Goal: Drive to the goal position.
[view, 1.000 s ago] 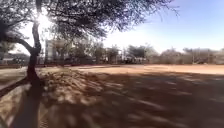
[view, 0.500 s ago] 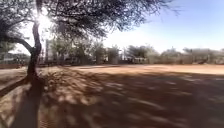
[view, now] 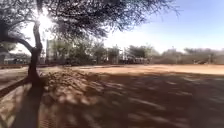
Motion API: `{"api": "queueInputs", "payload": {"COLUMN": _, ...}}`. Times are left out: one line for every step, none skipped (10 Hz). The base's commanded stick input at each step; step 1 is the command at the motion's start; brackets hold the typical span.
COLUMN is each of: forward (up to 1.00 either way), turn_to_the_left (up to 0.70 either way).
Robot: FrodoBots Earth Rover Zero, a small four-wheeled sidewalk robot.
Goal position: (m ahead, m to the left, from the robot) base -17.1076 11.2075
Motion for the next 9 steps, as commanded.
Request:
{"api": "queueInputs", "payload": {"forward": 0.0, "turn_to_the_left": 0.0}}
{"api": "queueInputs", "payload": {"forward": 0.0, "turn_to_the_left": 0.0}}
{"api": "queueInputs", "payload": {"forward": 0.0, "turn_to_the_left": 0.0}}
{"api": "queueInputs", "payload": {"forward": 0.0, "turn_to_the_left": 0.0}}
{"api": "queueInputs", "payload": {"forward": 0.0, "turn_to_the_left": 0.0}}
{"api": "queueInputs", "payload": {"forward": 0.0, "turn_to_the_left": 0.0}}
{"api": "queueInputs", "payload": {"forward": 0.0, "turn_to_the_left": 0.0}}
{"api": "queueInputs", "payload": {"forward": 0.0, "turn_to_the_left": 0.0}}
{"api": "queueInputs", "payload": {"forward": 0.0, "turn_to_the_left": 0.0}}
